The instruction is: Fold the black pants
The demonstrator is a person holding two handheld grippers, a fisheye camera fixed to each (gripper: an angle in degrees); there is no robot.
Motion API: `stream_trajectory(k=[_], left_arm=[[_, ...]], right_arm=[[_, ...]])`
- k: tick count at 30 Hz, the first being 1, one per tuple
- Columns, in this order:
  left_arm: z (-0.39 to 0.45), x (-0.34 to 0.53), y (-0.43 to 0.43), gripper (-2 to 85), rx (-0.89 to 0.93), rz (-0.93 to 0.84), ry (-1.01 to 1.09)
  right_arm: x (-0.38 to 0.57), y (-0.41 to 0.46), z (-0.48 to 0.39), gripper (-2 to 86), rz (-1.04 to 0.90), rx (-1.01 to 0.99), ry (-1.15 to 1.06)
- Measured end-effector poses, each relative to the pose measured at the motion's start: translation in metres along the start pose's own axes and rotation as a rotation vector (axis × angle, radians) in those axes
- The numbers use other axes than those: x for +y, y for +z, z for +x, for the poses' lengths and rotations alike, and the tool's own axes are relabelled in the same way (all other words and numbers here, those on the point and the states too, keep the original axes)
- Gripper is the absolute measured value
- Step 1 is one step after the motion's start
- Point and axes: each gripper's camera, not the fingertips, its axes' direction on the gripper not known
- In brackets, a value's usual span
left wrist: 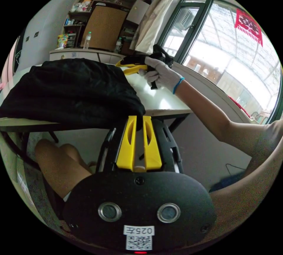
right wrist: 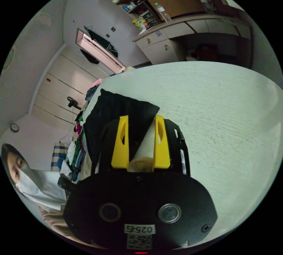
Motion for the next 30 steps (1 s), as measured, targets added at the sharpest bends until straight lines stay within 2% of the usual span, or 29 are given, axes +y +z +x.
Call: stream_trajectory(k=[4, 6, 10, 13, 19, 21, 22, 25, 30], left_arm=[[-0.009, 0.001, -0.015, -1.1, 0.071, -0.005, 0.013], [-0.016, 0.0, -0.026, -1.2, 0.084, 0.012, 0.041], [-0.02, -0.005, -0.035, -1.2, 0.11, 0.025, 0.075], [-0.013, -0.016, -0.037, -1.2, 0.171, 0.004, 0.107], [-0.022, -0.059, -0.063, -1.2, 0.536, 0.071, 0.09], [-0.036, -0.075, -0.084, -1.2, 0.642, 0.125, 0.096], [-0.041, -0.079, -0.09, -1.2, 0.667, 0.142, 0.09], [-0.069, -0.097, -0.129, -1.3, 0.734, 0.247, 0.089], [-0.146, -0.108, -0.207, -1.3, 0.62, 0.472, -0.002]], right_arm=[[-0.001, -0.012, 0.025, 3.4, 0.035, -0.121, 0.084], [0.0, -0.033, 0.04, 2.1, 0.104, -0.233, 0.122], [0.001, -0.043, 0.041, 1.3, 0.065, -0.031, 0.095], [0.017, -0.064, 0.054, 0.9, 0.097, -0.07, 0.126], [0.081, -0.148, 0.115, 0.8, 0.208, -0.262, 0.261], [0.113, -0.181, 0.132, 0.6, 0.308, -0.468, 0.293], [0.119, -0.188, 0.133, 0.6, 0.335, -0.509, 0.299], [0.127, -0.21, 0.111, 0.6, 0.429, -0.604, 0.249], [0.043, -0.181, 0.015, 0.7, 0.364, -0.56, 0.052]])
